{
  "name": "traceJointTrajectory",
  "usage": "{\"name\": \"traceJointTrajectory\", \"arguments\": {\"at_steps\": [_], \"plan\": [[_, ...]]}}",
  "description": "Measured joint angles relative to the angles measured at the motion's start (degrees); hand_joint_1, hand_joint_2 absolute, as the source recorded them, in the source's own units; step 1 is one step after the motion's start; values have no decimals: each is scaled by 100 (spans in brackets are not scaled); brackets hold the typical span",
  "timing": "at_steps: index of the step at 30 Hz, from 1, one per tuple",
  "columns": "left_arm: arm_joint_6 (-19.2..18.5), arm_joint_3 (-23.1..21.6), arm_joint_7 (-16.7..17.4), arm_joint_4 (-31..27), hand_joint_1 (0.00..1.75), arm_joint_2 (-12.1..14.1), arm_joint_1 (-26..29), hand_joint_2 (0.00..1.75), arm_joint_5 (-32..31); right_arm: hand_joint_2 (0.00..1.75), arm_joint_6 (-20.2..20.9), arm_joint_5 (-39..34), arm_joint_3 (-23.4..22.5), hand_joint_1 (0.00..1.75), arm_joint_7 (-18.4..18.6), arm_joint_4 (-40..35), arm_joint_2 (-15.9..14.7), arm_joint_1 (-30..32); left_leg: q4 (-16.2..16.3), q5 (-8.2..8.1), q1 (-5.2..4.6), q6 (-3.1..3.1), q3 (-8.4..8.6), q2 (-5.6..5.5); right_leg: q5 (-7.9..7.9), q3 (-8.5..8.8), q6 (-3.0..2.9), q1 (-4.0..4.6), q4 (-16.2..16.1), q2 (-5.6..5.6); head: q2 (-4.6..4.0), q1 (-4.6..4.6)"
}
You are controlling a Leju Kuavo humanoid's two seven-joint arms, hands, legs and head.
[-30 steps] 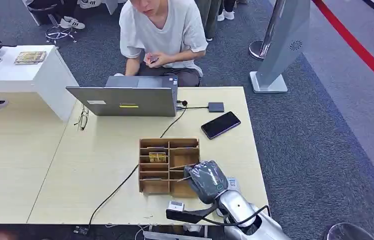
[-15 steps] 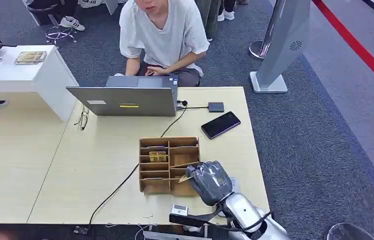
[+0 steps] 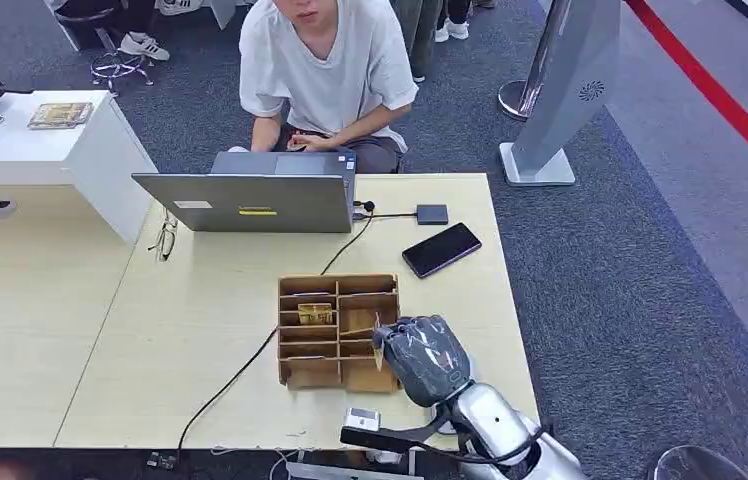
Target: Pass the card to the sensor for recognition and then transmit it.
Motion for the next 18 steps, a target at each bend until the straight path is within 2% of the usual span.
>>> {"name": "traceJointTrajectory", "arguments": {"at_steps": [11, 18], "plan": [[37, 15, -42, 0, 0, 0, 9, 0, 28, 175, -101, 4, -28, 168, -55, -249, -50, 66, 0, 0, 0, 0, 0, 0, 0, 1, 0, 0, 0, 0, 0, 0], [59, 50, -61, 0, 0, 4, 13, 0, 48, 175, -367, -18, -103, 169, -219, -488, -63, 161, 0, 0, 0, 0, 0, 0, 0, 0, 0, 0, 0, 0, 0, 0]]}}
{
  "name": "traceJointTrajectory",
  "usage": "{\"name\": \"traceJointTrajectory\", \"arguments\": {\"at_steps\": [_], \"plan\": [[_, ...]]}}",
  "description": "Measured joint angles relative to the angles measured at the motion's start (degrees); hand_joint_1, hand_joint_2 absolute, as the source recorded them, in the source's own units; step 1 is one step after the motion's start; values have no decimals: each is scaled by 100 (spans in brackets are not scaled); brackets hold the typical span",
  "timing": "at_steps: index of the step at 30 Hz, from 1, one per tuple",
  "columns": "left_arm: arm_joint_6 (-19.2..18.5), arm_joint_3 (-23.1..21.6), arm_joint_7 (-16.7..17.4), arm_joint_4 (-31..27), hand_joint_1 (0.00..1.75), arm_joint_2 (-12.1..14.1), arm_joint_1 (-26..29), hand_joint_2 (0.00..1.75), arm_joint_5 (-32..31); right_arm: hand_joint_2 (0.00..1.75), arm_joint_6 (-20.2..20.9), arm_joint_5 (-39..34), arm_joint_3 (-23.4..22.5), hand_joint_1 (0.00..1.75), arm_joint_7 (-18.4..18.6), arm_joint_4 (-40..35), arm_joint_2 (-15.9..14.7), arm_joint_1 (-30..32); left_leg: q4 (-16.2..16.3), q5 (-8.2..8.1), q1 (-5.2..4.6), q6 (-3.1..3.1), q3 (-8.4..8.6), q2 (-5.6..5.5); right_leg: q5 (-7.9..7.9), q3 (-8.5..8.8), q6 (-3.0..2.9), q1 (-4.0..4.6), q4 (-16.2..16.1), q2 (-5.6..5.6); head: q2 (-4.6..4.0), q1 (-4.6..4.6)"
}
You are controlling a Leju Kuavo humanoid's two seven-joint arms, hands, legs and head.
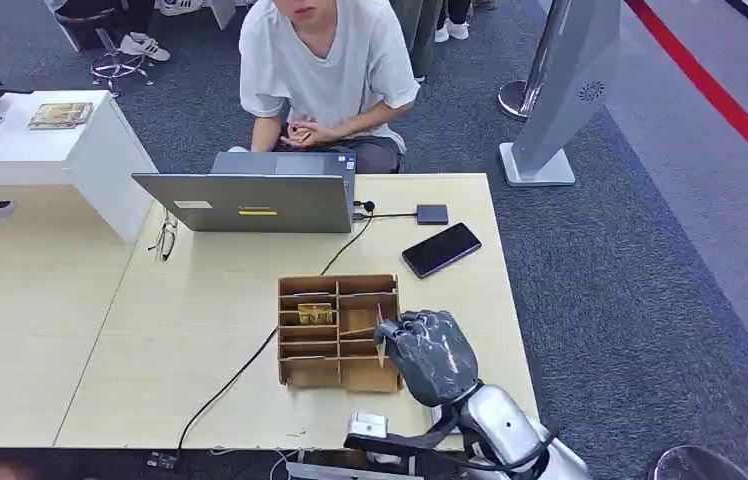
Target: Pass the card to the sensor for recognition and then transmit it.
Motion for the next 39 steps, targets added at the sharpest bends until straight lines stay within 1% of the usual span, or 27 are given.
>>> {"name": "traceJointTrajectory", "arguments": {"at_steps": [1, 3, 15, 20, 22, 28, 33, 39], "plan": [[4, 2, -9, 0, 0, 0, 2, 0, 4, 175, -44, -24, -4, 169, -35, -52, -2, 18, 0, 0, 0, 0, 0, 0, 0, 0, 0, 0, 0, 0, 0, 0], [9, 15, -26, 0, 0, 0, 6, 0, 11, 175, -116, -85, -11, 175, -114, -144, -9, 53, 0, 0, 0, 0, 0, 0, 0, 0, 0, 0, 0, 0, 0, 0], [63, 118, -61, 0, 0, 2, 29, 0, 44, 175, -522, -610, -61, 175, -662, -640, -9, 229, 0, 0, 0, 0, 0, 0, -1, 0, 0, 0, 0, 0, 0, 0], [81, 138, -94, 0, 0, 2, 33, 0, 42, 175, -858, -844, -120, 175, -983, -780, 6, 308, 0, 0, 0, 0, 0, 0, -1, 0, -1, 0, 0, 0, 0, 0], [94, 140, -103, 0, 0, 2, 34, 0, 37, 175, -1073, -874, -151, 175, -1132, -830, 59, 348, 0, 0, 0, 0, 0, 0, -1, 0, -1, 0, 0, 0, 0, 2], [96, 142, -103, 0, 0, 2, 34, 0, 22, 175, -1416, -927, -186, 175, -1396, -1009, 216, 440, -1, 0, 1, 0, 0, 0, -1, 0, -1, 1, 0, 0, 0, 0], [98, 144, -103, 0, 0, 2, 35, 0, -4, 175, -1447, -964, -308, 175, -1698, -1161, 370, 546, -1, 0, 1, 0, 0, 0, -1, 1, -1, 1, 0, 0, 0, 0], [103, 159, -105, 0, 0, 0, 37, 0, -15, 175, -1449, -1019, -380, 175, -1772, -1250, 446, 598, -1, 0, 1, 0, 0, 0, -1, 1, -1, 1, 0, 0, 0, 0]]}}
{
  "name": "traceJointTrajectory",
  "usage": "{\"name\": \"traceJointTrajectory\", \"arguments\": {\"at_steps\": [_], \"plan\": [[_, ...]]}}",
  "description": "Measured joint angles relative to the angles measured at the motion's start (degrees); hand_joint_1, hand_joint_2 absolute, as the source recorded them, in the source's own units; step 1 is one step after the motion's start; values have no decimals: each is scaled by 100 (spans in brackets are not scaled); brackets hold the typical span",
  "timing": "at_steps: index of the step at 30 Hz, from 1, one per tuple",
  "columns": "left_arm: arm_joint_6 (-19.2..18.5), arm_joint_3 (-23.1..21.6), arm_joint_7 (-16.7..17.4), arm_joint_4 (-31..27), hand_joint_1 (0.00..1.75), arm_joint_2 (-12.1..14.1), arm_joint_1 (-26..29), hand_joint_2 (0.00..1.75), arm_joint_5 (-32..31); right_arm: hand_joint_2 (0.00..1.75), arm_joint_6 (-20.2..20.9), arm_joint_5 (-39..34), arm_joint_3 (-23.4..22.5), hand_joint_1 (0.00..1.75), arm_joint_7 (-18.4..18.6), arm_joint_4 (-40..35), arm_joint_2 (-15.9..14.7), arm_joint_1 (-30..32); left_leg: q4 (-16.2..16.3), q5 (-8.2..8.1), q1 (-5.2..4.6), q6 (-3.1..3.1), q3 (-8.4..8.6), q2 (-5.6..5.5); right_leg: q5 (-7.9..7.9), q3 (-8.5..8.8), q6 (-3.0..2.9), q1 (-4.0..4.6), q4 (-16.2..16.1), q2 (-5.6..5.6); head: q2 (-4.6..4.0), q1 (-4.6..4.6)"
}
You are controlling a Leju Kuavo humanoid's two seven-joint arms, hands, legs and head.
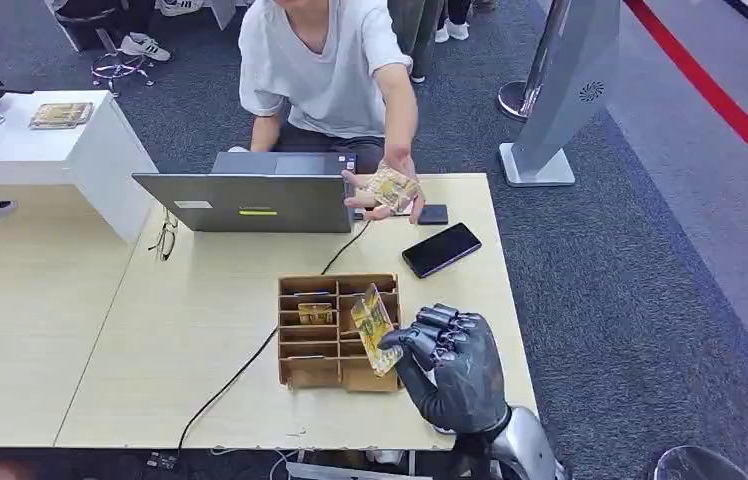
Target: Pass the card to the sensor for recognition and then transmit it.
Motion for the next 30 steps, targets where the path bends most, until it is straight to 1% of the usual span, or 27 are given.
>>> {"name": "traceJointTrajectory", "arguments": {"at_steps": [9, 13, 23, 30], "plan": [[2, 26, -2, 0, 0, 0, 0, 0, -22, 175, 0, -9, -79, 175, -166, -54, 92, 25, 0, 0, 0, 0, 1, 0, 0, 0, 0, 0, 0, 0, 0, 0], [4, 33, -2, 0, 0, 0, 0, 0, -24, 175, 0, 0, -90, 175, -164, -68, 114, 40, 0, 0, 0, 0, 0, 0, 0, 0, 0, 0, 0, 0, 0, 0], [-11, 46, -2, 0, 0, 2, -7, 0, -85, 175, 46, 210, -98, 175, 242, 137, 114, -60, 0, 0, 0, 0, 0, 0, 0, 0, 0, 0, 0, 0, 0, 0], [-48, 46, -2, 0, 0, 0, -22, 0, -151, 175, 100, 319, -153, 175, 420, 387, 114, -205, 0, 0, 0, 0, 0, 0, 0, 0, 0, 0, 0, 0, 0, 2]]}}
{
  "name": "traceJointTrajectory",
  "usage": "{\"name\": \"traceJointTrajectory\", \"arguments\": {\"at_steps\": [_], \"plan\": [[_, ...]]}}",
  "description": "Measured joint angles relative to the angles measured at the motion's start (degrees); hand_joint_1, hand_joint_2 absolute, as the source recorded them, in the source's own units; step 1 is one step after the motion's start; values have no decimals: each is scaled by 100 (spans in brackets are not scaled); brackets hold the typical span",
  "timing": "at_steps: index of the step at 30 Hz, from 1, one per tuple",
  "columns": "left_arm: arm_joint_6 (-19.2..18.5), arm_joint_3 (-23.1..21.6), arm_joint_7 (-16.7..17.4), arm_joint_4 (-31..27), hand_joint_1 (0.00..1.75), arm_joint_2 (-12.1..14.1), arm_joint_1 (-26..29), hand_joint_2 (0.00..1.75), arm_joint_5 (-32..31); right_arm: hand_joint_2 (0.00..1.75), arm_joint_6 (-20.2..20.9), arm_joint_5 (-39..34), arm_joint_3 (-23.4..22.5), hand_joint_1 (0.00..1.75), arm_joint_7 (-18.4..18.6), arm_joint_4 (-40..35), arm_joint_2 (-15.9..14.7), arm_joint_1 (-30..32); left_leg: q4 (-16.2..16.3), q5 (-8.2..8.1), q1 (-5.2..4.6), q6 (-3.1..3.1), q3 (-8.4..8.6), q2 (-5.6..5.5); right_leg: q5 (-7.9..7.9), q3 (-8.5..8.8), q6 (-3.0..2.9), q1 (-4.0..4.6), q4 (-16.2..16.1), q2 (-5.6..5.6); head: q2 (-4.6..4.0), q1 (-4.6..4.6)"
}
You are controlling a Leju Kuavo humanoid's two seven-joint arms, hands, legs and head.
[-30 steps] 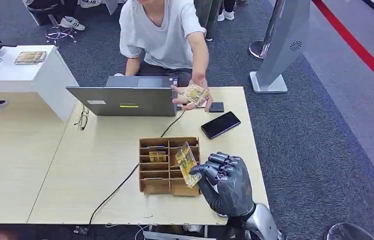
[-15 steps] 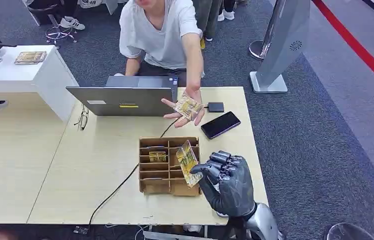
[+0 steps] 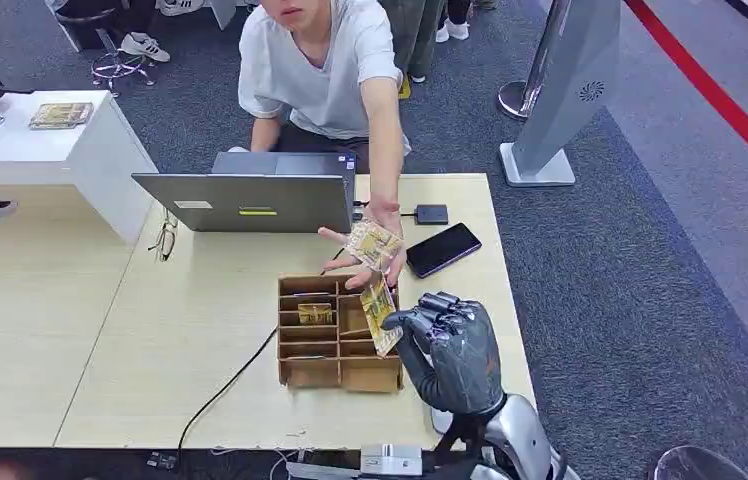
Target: Pass the card to the sensor for recognition and then transmit it.
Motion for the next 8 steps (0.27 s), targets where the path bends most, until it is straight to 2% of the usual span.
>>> {"name": "traceJointTrajectory", "arguments": {"at_steps": [8], "plan": [[-50, 0, 9, 0, 0, 0, -35, 0, -92, 175, 81, 232, -33, 175, 254, 367, 13, -266, 0, 0, 0, 0, 0, 0, 0, 0, 0, 0, 0, 0, 0, -2]]}}
